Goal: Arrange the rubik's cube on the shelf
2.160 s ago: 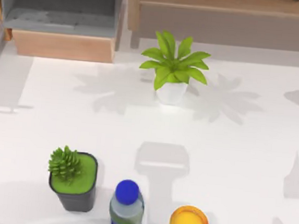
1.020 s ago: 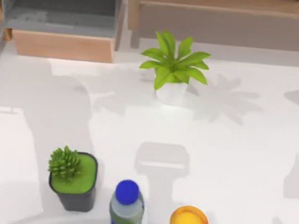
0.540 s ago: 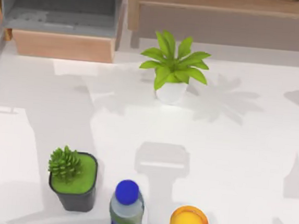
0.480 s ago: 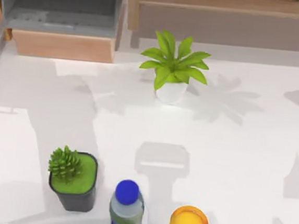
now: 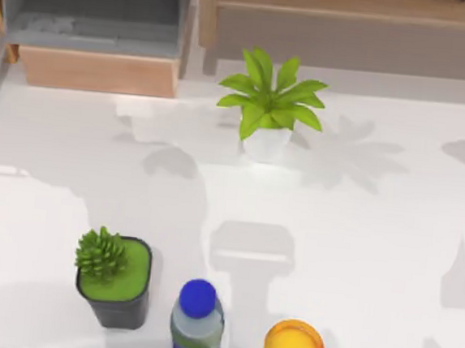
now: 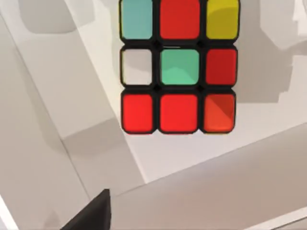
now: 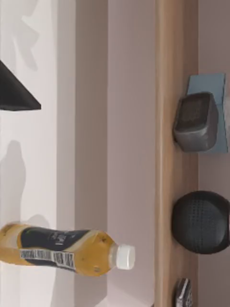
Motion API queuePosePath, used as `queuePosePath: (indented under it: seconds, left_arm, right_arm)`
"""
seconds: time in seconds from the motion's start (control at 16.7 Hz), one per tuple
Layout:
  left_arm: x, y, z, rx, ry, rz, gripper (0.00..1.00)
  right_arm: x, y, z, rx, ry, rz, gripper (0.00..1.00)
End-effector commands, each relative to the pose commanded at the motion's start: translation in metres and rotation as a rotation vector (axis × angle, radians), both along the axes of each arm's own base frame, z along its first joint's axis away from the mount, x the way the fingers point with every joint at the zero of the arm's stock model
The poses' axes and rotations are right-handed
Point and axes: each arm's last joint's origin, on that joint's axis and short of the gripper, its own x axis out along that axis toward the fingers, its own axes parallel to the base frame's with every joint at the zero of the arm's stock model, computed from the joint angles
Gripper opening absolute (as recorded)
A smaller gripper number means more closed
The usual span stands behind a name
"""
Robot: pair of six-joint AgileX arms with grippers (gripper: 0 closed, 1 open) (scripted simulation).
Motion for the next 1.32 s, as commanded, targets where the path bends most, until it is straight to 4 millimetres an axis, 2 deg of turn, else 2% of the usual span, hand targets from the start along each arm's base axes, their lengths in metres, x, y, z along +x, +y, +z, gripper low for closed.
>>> queuePosePath:
  seconds: [0.18, 0.48, 0.6, 0.84, 1.32]
  left_arm:
    - [0.014, 0.001, -0.026, 0.002, -0.005, 0.000, 1.00]
    - [0.044, 0.003, -0.101, -0.001, 0.003, 0.004, 1.00]
    - [0.048, -0.001, -0.110, -0.001, 0.001, 0.000, 1.00]
    - [0.048, -0.001, -0.110, -0.001, 0.001, 0.000, 1.00]
    - [0.048, -0.001, -0.110, -0.001, 0.001, 0.000, 0.40]
  right_arm:
    - [0.000, 0.000, 0.000, 0.000, 0.000, 0.000, 1.00]
    - [0.000, 0.000, 0.000, 0.000, 0.000, 0.000, 1.00]
    - [0.000, 0.000, 0.000, 0.000, 0.000, 0.000, 1.00]
    - [0.000, 0.000, 0.000, 0.000, 0.000, 0.000, 1.00]
    - [0.000, 0.000, 0.000, 0.000, 0.000, 0.000, 1.00]
